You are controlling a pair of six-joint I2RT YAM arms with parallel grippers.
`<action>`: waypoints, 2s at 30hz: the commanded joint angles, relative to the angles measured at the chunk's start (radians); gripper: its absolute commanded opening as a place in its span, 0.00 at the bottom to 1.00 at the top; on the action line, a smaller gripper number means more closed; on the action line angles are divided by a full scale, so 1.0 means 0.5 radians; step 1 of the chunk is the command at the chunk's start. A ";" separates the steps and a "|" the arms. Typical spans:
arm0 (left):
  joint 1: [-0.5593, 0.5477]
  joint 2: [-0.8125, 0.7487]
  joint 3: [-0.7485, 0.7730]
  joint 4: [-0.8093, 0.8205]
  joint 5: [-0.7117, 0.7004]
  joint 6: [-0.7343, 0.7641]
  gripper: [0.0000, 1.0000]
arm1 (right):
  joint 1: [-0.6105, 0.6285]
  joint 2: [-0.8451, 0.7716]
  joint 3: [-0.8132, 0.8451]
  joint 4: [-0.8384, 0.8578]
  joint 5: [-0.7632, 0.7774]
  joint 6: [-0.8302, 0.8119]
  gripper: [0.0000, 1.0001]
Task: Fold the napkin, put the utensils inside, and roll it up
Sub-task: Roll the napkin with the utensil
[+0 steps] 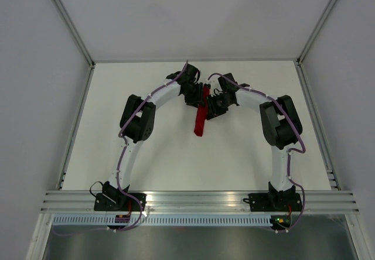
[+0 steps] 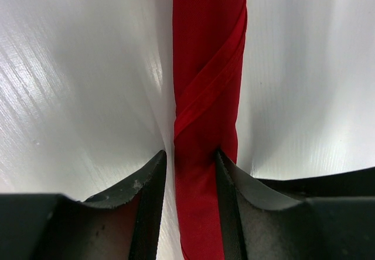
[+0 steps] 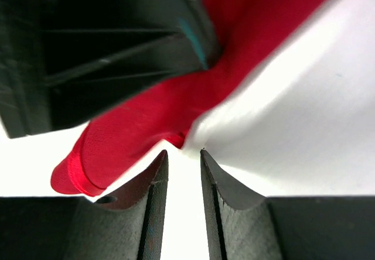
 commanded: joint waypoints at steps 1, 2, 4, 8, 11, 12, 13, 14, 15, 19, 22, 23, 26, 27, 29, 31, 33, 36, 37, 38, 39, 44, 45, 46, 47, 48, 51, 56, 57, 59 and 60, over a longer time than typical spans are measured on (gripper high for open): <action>-0.001 -0.123 -0.051 -0.012 0.001 -0.014 0.45 | -0.032 -0.066 0.033 -0.108 0.096 -0.053 0.35; -0.001 -0.141 -0.054 -0.006 0.007 -0.014 0.45 | -0.032 -0.066 0.036 -0.108 0.096 -0.060 0.35; -0.001 -0.151 -0.054 0.000 0.019 -0.020 0.46 | -0.032 -0.066 0.036 -0.114 0.096 -0.066 0.35; -0.001 -0.221 -0.075 0.058 0.044 -0.011 0.47 | -0.032 -0.079 0.039 -0.111 0.090 -0.078 0.35; -0.001 -0.276 -0.097 0.125 0.062 0.007 0.48 | -0.048 -0.100 0.045 -0.099 0.084 -0.078 0.37; 0.002 -0.316 -0.106 0.147 0.074 0.016 0.49 | -0.051 -0.106 0.048 -0.096 0.081 -0.081 0.37; 0.006 -0.331 -0.109 0.159 0.071 0.022 0.49 | -0.063 -0.109 0.060 -0.096 0.069 -0.084 0.38; 0.003 -0.353 -0.112 0.181 0.096 0.032 0.49 | -0.069 -0.122 0.063 -0.096 0.059 -0.081 0.38; 0.002 -0.386 -0.112 0.202 0.096 0.041 0.49 | -0.078 -0.125 0.066 -0.096 0.053 -0.081 0.40; 0.021 -0.481 -0.142 0.209 0.047 0.044 0.49 | -0.136 -0.161 0.088 -0.087 -0.005 -0.066 0.43; 0.064 -0.622 -0.256 0.245 0.025 0.053 0.49 | -0.192 -0.213 0.100 -0.084 -0.054 -0.063 0.44; 0.073 -0.681 -0.302 0.261 0.025 0.056 0.49 | -0.207 -0.238 0.094 -0.071 -0.066 -0.057 0.44; 0.131 -0.920 -0.532 0.368 0.044 0.056 0.50 | -0.278 -0.327 0.097 -0.050 -0.116 -0.060 0.46; 0.159 -0.978 -0.638 0.380 0.044 0.059 0.50 | -0.290 -0.358 0.097 -0.041 -0.128 -0.063 0.47; 0.180 -1.174 -0.759 0.438 0.059 0.059 0.50 | -0.342 -0.453 0.085 -0.016 -0.134 -0.063 0.48; 0.193 -1.331 -0.979 0.545 0.077 0.065 0.50 | -0.388 -0.560 0.076 0.002 -0.137 -0.081 0.49; 0.196 -1.552 -1.181 0.598 0.084 0.081 0.50 | -0.440 -0.646 0.030 0.063 -0.137 -0.078 0.51; 0.199 -1.849 -1.424 0.662 0.059 0.093 0.50 | -0.520 -0.869 -0.050 0.152 -0.116 -0.069 0.54; 0.199 -1.932 -1.480 0.675 0.047 0.099 0.51 | -0.535 -0.907 -0.059 0.153 -0.094 -0.081 0.54; 0.202 -2.061 -1.562 0.672 0.038 0.126 0.51 | -0.545 -0.944 -0.081 0.150 -0.073 -0.087 0.54; 0.202 -2.132 -1.603 0.666 0.019 0.139 0.51 | -0.575 -1.008 -0.096 0.156 -0.070 -0.096 0.55; 0.229 -2.436 -1.796 0.601 -0.051 0.179 0.53 | -0.658 -1.143 -0.222 0.147 -0.054 -0.167 0.55; 0.233 -2.485 -1.811 0.601 -0.051 0.179 0.53 | -0.670 -1.177 -0.237 0.144 -0.039 -0.206 0.55; 0.233 -2.504 -1.824 0.595 -0.055 0.179 0.53 | -0.670 -1.192 -0.253 0.150 -0.018 -0.216 0.55; 0.236 -2.516 -1.833 0.589 -0.058 0.182 0.53 | -0.670 -1.214 -0.292 0.165 0.013 -0.222 0.55; 0.236 -2.522 -1.833 0.580 -0.058 0.185 0.53 | -0.683 -1.253 -0.314 0.180 0.013 -0.228 0.56; 0.236 -2.528 -1.827 0.580 -0.048 0.188 0.54 | -0.689 -1.312 -0.372 0.223 0.029 -0.241 0.58; 0.236 -2.513 -1.812 0.583 -0.033 0.185 0.54 | -0.698 -1.340 -0.400 0.254 0.062 -0.250 0.57; 0.236 -2.510 -1.805 0.580 -0.030 0.185 0.54 | -0.701 -1.349 -0.403 0.257 0.062 -0.253 0.57; 0.239 -2.510 -1.802 0.583 -0.030 0.188 0.54 | -0.704 -1.349 -0.412 0.272 0.056 -0.250 0.57; 0.239 -2.510 -1.802 0.583 -0.024 0.188 0.54 | -0.704 -1.352 -0.412 0.272 0.056 -0.247 0.57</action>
